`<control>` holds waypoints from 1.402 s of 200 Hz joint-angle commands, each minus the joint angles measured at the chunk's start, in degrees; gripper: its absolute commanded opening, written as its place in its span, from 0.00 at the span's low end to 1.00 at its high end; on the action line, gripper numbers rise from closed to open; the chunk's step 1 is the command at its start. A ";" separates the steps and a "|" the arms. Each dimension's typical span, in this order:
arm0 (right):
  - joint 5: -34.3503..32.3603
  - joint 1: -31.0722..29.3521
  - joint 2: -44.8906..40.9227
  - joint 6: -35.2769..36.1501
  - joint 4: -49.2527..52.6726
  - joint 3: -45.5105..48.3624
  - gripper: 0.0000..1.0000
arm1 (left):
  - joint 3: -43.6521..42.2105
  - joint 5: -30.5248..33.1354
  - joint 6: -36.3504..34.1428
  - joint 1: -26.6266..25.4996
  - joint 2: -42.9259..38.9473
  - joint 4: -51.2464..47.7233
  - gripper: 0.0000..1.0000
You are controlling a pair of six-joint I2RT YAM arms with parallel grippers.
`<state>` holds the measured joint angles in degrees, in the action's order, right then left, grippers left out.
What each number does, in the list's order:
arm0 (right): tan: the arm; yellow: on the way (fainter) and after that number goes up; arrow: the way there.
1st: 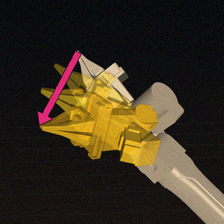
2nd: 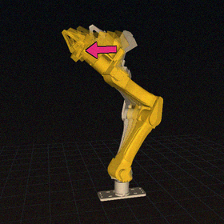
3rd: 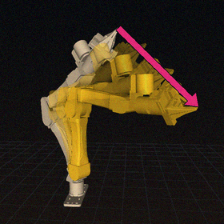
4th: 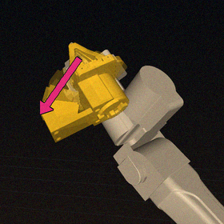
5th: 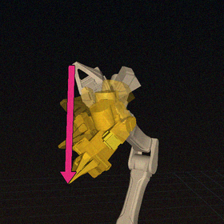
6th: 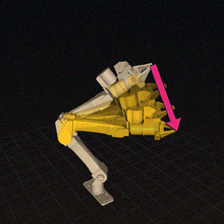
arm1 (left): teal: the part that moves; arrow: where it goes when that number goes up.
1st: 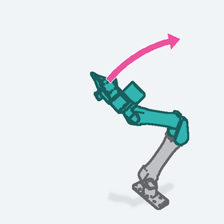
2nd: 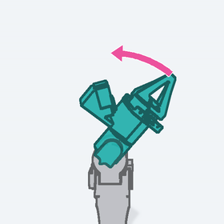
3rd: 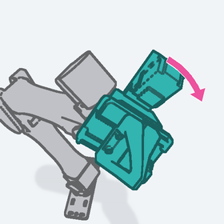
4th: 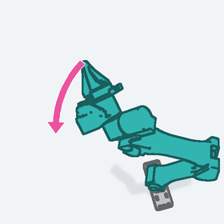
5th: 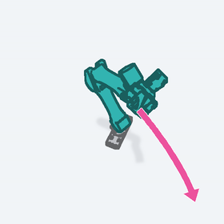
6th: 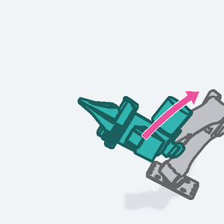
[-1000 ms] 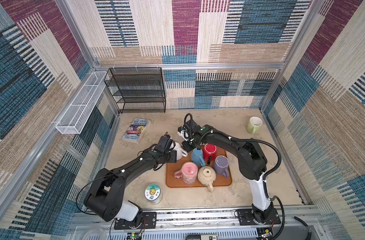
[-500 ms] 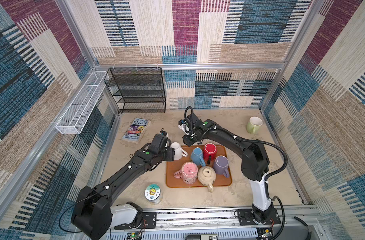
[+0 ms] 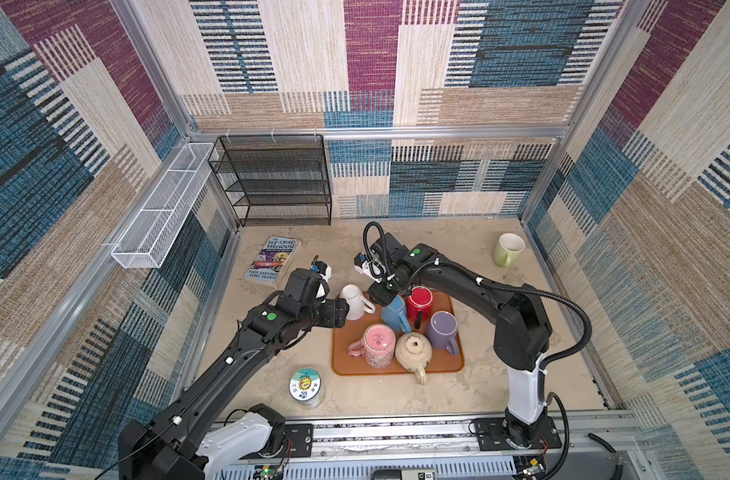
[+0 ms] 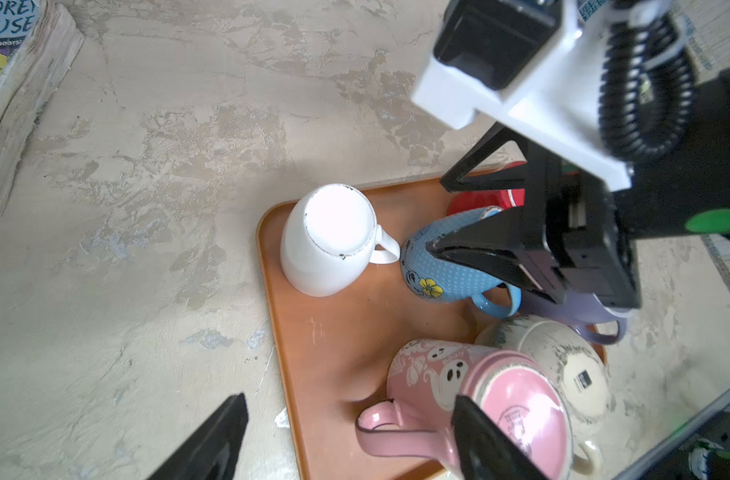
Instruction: Turn the mug right side up
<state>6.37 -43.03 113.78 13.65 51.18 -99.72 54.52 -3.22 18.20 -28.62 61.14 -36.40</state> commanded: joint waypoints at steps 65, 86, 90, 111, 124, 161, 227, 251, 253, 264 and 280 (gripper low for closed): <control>-1.86 -2.50 7.04 1.40 1.22 -4.80 0.57 | -2.74 0.46 -4.75 0.23 -6.21 -4.41 0.83; -2.02 -2.59 8.66 1.55 1.77 -6.06 0.57 | -3.02 0.15 -4.87 0.23 -6.70 -4.19 0.83; -2.00 -2.59 8.99 1.57 1.89 -6.28 0.57 | -3.04 0.14 -4.92 0.23 -6.74 -4.19 0.83; -1.79 -2.59 10.59 1.73 2.25 -7.21 0.56 | -2.80 0.33 -5.36 0.33 -6.98 -4.43 0.83; -1.55 -2.63 11.41 1.73 2.51 -7.83 0.55 | -2.93 0.26 -5.45 0.33 -7.15 -4.55 0.83; -0.91 -2.98 12.83 1.99 2.94 -9.08 0.47 | -2.88 -0.19 -5.72 0.65 -7.13 -4.46 0.83; -0.60 -4.19 12.79 2.43 3.05 -8.75 0.40 | -3.15 -1.95 -5.54 1.90 -7.09 -4.19 0.83; -1.05 -4.96 12.70 2.31 3.35 -8.90 0.39 | -3.28 -2.17 -5.45 2.00 -7.31 -4.20 0.83; -1.08 -4.98 12.74 2.29 3.32 -8.95 0.39 | -3.28 -2.21 -5.45 2.06 -7.32 -4.20 0.83; -1.10 -5.11 12.85 2.07 3.73 -9.27 0.38 | -3.35 -2.17 -5.36 2.04 -7.46 -4.19 0.83; -1.40 -5.28 12.96 1.75 4.18 -9.75 0.36 | -3.37 -2.20 -5.36 2.00 -7.56 -4.19 0.83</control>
<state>5.43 -48.05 126.76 15.70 54.37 -108.64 51.29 -4.82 13.80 -26.63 53.82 -40.93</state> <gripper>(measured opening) 0.373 0.831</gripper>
